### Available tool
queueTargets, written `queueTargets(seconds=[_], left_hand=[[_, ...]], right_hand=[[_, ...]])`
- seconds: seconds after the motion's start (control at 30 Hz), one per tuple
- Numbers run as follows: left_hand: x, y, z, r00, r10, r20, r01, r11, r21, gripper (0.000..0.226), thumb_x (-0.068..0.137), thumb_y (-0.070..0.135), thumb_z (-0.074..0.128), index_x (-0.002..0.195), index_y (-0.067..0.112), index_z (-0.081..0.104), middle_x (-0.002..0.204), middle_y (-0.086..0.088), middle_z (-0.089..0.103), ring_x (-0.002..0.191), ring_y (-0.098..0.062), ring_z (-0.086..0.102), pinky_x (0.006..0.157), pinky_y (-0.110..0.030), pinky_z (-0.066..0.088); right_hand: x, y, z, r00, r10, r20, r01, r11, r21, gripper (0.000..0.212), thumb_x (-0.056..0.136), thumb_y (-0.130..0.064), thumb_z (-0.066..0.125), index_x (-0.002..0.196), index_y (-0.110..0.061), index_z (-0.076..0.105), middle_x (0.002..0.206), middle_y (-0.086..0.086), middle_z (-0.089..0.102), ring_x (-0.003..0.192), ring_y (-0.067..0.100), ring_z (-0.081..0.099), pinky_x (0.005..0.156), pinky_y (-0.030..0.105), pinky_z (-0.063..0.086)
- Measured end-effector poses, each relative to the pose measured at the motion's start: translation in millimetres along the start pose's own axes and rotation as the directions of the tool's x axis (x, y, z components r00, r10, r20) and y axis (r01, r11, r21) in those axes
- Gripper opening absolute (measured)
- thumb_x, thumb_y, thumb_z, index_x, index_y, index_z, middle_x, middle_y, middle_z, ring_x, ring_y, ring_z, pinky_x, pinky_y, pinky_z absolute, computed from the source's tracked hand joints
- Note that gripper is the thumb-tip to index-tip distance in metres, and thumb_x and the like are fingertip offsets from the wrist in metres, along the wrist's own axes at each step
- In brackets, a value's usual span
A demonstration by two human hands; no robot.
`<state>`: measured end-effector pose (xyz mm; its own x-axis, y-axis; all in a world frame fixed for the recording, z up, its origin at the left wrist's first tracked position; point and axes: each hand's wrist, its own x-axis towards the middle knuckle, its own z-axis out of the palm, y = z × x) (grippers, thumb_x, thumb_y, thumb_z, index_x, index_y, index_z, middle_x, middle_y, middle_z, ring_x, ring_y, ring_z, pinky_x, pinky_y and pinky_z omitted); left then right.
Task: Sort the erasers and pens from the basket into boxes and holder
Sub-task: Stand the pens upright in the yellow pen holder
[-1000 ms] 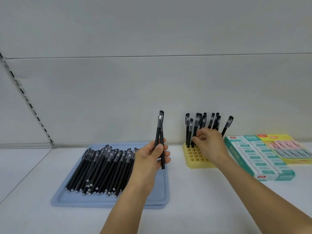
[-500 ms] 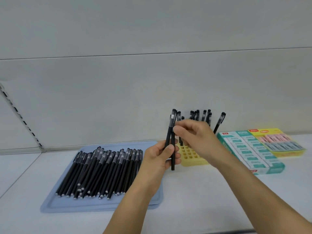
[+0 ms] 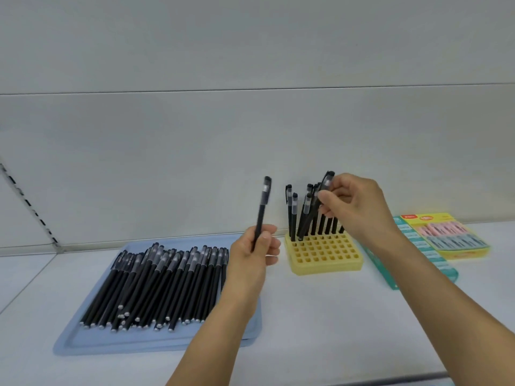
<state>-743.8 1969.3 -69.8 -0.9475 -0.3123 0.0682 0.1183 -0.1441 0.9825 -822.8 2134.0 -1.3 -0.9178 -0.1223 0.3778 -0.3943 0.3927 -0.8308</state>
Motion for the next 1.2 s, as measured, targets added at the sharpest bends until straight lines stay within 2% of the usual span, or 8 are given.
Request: queueTargets(seconds=[0.13,0.57,0.7,0.83,0.93,1.0,1.1,1.2], left_hand=[[-1.0,-1.7,-8.8,1.000,-0.024,-0.021,0.024,1.000,0.004,0.019,0.103,0.018,0.044,0.104,0.016,0.063,0.063,0.002,0.046,0.056,-0.010,0.041,0.053,-0.024,0.038],[-1.9,-2.7,-11.4,0.999,-0.012,0.039,0.011,1.000,0.015,0.019,0.102,0.020,0.045,0.106,0.016,0.064,0.064,0.001,0.049,0.055,-0.012,0.044,0.058,-0.028,0.040],[-3.7,1.1,-5.8,0.996,0.009,0.094,-0.014,0.999,0.052,0.020,0.103,0.020,0.044,0.106,0.017,0.064,0.065,0.002,0.051,0.057,-0.011,0.046,0.057,-0.025,0.041],[0.0,6.6,11.6,0.977,0.053,0.206,-0.088,0.983,0.163,0.020,0.103,0.019,0.044,0.105,0.019,0.064,0.065,0.003,0.050,0.058,-0.009,0.045,0.055,-0.019,0.040],[3.9,15.6,29.6,0.950,0.098,0.296,-0.177,0.950,0.256,0.019,0.102,0.021,0.045,0.108,0.019,0.063,0.065,0.008,0.049,0.058,-0.003,0.044,0.058,-0.017,0.037],[11.1,18.2,34.8,0.932,0.202,0.301,-0.322,0.841,0.434,0.021,0.101,0.027,0.048,0.117,0.022,0.060,0.081,0.014,0.055,0.073,0.002,0.050,0.069,-0.019,0.041],[29.9,22.1,29.2,0.806,0.477,0.350,-0.532,0.328,0.780,0.040,0.100,0.030,0.046,0.140,0.025,0.044,0.130,0.007,0.053,0.120,-0.010,0.045,0.098,-0.030,0.036],[52.0,25.4,26.7,0.707,0.381,0.596,-0.638,-0.022,0.770,0.052,0.102,0.025,0.038,0.152,0.024,0.025,0.157,0.007,0.028,0.146,-0.015,0.019,0.118,-0.042,0.016]], right_hand=[[9.9,20.9,4.7,1.000,-0.028,0.007,0.029,0.985,-0.170,0.016,0.090,-0.013,0.063,0.079,-0.023,0.059,0.077,0.000,0.068,0.071,0.015,0.071,0.077,0.043,0.058],[15.5,41.2,20.5,0.992,0.087,0.088,-0.063,0.966,-0.253,0.005,0.092,-0.016,0.063,0.087,-0.017,0.062,0.082,0.003,0.068,0.068,0.014,0.070,0.075,0.043,0.058],[10.1,30.2,11.7,1.000,0.002,-0.016,-0.009,0.908,-0.420,0.017,0.090,-0.035,0.065,0.102,-0.023,0.063,0.081,-0.009,0.065,0.077,0.011,0.062,0.076,0.038,0.053],[-6.8,-13.1,6.6,0.994,-0.098,0.057,0.098,0.995,0.015,0.012,0.090,-0.036,0.062,0.098,-0.028,0.068,0.083,-0.010,0.069,0.076,0.004,0.063,0.068,0.021,0.049],[-6.4,-26.7,3.6,0.985,-0.122,0.122,0.103,0.983,0.149,0.006,0.092,-0.019,0.062,0.091,-0.018,0.068,0.077,-0.002,0.068,0.067,0.010,0.063,0.059,0.022,0.050],[-1.8,-25.2,-5.8,0.994,-0.087,0.059,0.072,0.972,0.226,0.009,0.094,-0.011,0.059,0.088,-0.009,0.066,0.076,0.008,0.067,0.063,0.016,0.064,0.059,0.028,0.055],[6.4,-9.6,-23.0,0.996,-0.064,-0.068,0.075,0.983,0.166,0.014,0.094,-0.007,0.058,0.084,-0.012,0.066,0.075,0.001,0.067,0.065,0.016,0.067,0.068,0.034,0.060],[12.7,9.8,-27.0,0.999,-0.043,-0.031,0.042,0.998,-0.045,0.013,0.095,-0.008,0.055,0.088,-0.011,0.066,0.078,0.001,0.068,0.068,0.015,0.068,0.076,0.040,0.059]])
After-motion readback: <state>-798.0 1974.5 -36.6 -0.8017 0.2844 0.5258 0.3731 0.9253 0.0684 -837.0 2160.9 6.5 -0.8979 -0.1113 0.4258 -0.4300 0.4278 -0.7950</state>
